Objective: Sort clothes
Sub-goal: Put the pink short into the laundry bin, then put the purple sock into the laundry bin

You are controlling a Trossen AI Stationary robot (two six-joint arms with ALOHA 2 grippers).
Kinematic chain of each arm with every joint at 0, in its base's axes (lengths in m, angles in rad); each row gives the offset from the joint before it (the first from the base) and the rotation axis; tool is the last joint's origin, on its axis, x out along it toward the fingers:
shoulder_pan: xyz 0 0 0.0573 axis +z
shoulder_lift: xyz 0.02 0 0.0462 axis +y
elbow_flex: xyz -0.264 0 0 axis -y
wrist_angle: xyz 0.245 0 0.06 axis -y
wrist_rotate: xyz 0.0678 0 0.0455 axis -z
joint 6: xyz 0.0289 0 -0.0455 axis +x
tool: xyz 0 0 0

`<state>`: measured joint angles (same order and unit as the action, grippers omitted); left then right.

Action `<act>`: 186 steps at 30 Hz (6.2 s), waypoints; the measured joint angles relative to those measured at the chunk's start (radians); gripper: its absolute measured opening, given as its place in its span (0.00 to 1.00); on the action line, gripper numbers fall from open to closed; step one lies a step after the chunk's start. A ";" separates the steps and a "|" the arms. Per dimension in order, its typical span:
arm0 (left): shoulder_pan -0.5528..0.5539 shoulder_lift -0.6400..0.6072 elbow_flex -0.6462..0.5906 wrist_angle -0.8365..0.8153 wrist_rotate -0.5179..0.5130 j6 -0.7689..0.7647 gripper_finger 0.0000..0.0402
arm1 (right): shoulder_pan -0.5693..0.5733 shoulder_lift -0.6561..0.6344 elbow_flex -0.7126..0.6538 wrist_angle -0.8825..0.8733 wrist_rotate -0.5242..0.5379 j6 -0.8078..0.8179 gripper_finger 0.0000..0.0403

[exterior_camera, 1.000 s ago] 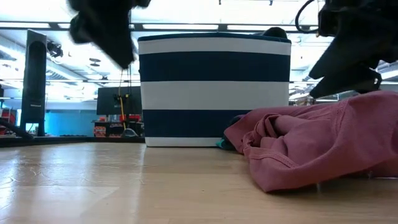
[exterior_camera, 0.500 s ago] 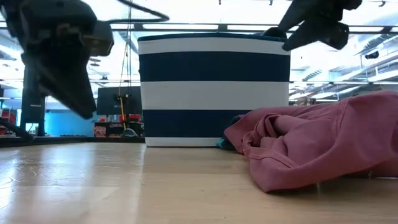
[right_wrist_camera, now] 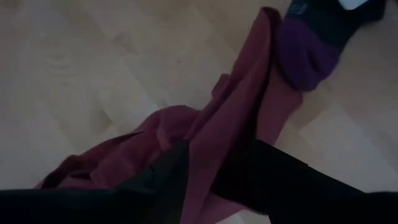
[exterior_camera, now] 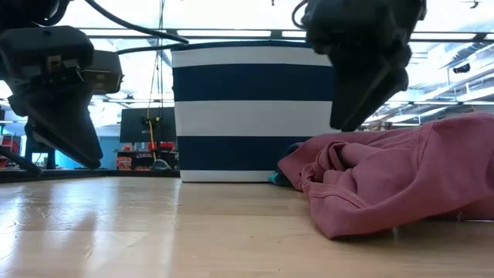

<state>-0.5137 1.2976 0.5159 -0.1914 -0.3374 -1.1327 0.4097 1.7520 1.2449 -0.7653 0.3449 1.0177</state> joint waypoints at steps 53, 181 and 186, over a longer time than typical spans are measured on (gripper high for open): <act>0.003 0.002 0.000 0.094 -0.053 0.009 0.32 | -0.020 -0.221 0.252 -0.095 0.172 -0.244 0.00; 0.003 0.002 0.000 0.449 -0.051 0.009 0.32 | -0.016 -0.330 -0.057 0.012 0.213 -0.389 0.45; 0.003 0.002 0.000 0.467 -0.051 0.009 0.32 | 0.030 -0.330 -0.317 0.382 0.223 -0.292 0.43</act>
<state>-0.5107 1.2991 0.5156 0.2754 -0.3889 -1.1233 0.4399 1.4220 0.9284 -0.3833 0.5674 0.7257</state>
